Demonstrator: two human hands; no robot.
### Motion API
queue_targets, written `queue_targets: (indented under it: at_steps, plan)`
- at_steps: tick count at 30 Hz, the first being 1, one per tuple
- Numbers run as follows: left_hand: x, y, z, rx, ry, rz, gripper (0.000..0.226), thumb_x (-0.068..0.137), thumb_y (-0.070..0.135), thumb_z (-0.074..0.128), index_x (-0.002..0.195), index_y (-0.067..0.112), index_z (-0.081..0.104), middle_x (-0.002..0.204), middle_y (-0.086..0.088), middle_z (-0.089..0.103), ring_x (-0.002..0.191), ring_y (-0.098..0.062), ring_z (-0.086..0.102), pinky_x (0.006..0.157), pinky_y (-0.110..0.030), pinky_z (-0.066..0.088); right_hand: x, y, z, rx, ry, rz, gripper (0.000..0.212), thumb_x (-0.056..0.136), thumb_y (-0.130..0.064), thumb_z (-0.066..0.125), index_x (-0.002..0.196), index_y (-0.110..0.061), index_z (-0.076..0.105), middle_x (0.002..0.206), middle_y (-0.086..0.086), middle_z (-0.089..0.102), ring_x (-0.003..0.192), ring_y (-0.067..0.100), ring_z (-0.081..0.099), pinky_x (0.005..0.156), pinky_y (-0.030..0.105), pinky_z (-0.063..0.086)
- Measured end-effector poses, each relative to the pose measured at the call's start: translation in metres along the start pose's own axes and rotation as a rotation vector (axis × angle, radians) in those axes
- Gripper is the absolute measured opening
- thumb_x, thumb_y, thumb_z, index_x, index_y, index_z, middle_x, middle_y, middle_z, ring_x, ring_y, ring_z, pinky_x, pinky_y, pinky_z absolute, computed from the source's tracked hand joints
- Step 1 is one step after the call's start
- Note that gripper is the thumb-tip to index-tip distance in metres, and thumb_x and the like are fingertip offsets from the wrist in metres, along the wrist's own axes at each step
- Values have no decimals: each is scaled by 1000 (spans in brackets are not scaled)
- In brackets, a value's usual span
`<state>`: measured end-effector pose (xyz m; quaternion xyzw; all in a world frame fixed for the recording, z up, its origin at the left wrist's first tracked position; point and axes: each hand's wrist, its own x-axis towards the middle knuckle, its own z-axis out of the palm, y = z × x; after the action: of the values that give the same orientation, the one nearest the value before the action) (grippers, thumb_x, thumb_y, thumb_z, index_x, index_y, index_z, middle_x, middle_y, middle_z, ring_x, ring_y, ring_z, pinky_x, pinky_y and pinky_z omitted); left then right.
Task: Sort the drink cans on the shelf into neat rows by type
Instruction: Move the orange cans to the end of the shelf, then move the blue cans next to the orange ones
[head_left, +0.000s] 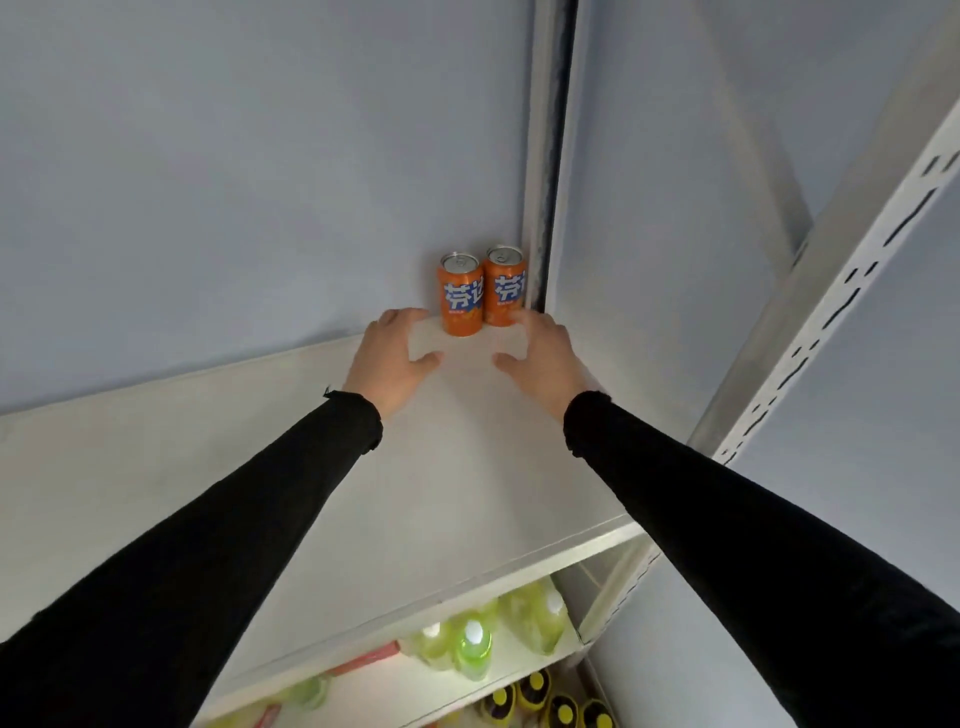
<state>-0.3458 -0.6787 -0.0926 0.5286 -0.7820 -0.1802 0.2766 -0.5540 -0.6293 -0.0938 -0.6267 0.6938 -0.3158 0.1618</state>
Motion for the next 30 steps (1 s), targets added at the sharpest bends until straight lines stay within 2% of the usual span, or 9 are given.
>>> queue_targets:
  at_steps: [3,6,11,15,20,26,30]
  plan:
    - [-51,-1,-18,122,20,5,54,92,32,66,142,17,50,142,-2,50,132,-24,42,105,-33,37,-35,-16,4,-82,-70,-139,54,91,-30,67,140,-17,49,142,6,50,130,26,42,106,35,37]
    - [-108,-4,-35,175,33,-80,56,92,36,65,143,19,49,144,2,48,133,-22,39,107,-32,36,-72,-35,16,-116,-123,-267,52,90,-31,67,138,-16,53,139,5,53,127,27,44,103,36,40]
    - [-203,-17,-80,250,62,-193,58,93,39,63,145,19,47,146,2,47,135,-22,38,109,-30,32,-129,-84,49,-101,-195,-443,53,88,-33,69,136,-17,55,136,4,56,124,29,46,101,40,42]
    - [-270,-39,-130,311,115,-276,59,93,41,63,145,20,46,146,1,47,135,-21,39,109,-31,34,-168,-135,81,-55,-256,-557,53,89,-33,69,137,-18,54,137,3,55,125,29,46,103,37,40]
    - [-339,-74,-190,304,213,-352,58,93,37,66,145,19,47,146,0,47,135,-21,40,107,-29,33,-207,-205,117,7,-307,-623,53,92,-32,67,140,-18,52,140,2,52,128,26,42,104,31,35]
    - [-408,-135,-266,298,301,-376,57,93,33,67,144,18,47,145,-2,48,134,-22,43,108,-36,38,-244,-306,179,82,-334,-648,52,94,-32,65,142,-19,49,142,3,50,129,24,42,102,29,36]
    - [-446,-182,-310,263,336,-357,58,93,31,69,144,18,46,146,0,47,133,-19,43,105,-29,34,-264,-364,226,151,-351,-591,54,93,-31,66,143,-19,47,140,3,52,127,23,45,100,29,37]
